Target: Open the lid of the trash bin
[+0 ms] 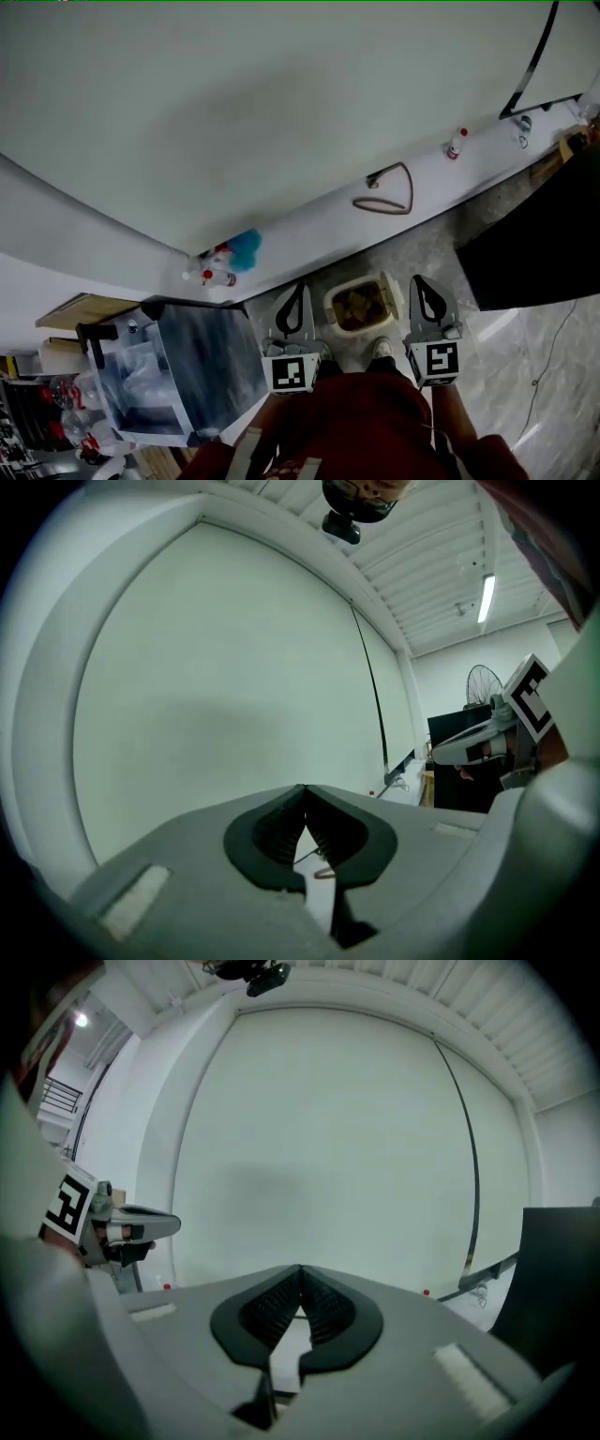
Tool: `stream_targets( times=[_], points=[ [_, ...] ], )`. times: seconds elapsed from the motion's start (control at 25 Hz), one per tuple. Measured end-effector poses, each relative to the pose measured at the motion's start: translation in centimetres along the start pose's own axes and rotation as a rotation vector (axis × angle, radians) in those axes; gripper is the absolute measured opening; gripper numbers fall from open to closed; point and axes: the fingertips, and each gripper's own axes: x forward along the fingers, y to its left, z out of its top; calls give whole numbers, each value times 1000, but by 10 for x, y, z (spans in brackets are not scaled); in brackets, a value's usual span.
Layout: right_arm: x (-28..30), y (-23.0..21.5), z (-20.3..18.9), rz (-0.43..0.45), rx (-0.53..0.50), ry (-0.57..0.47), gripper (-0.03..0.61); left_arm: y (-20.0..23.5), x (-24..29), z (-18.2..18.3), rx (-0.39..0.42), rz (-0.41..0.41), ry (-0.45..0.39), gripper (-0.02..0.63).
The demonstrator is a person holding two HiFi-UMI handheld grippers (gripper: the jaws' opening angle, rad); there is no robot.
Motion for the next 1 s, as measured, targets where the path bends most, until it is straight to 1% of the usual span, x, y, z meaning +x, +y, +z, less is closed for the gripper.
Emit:
stream_targets(
  times=[0.04,0.12,0.16,0.24,0.44,0.56,0.68,0.8,1.0],
  points=[
    [0,-2,14,-7,8,-26,2,2,0,11,1,9,-18,5],
    [-1,-10,40,-21,-9,-69,2,6,-1,33,13,22,-57,5],
    [-2,-13,52,-26,-24,-92,2,8,-1,43,25,26,-76,5],
    [-2,-16,80,-31,-22,-150,2,11,-3,62,53,33,-110,5],
    [-5,-14,131,-27,-33,-275,2,29,-9,98,71,80,-168,5],
    [-9,-15,144,-35,-46,-305,2,39,-14,116,80,108,-207,5],
    [-11,-19,141,-36,-75,-316,2,45,-18,125,92,124,-234,5],
    [-9,-18,139,-22,-87,-304,2,49,-20,126,107,137,-237,5],
    [-8,-15,141,-8,-94,-307,2,48,-24,125,107,142,-234,5]
  ],
)
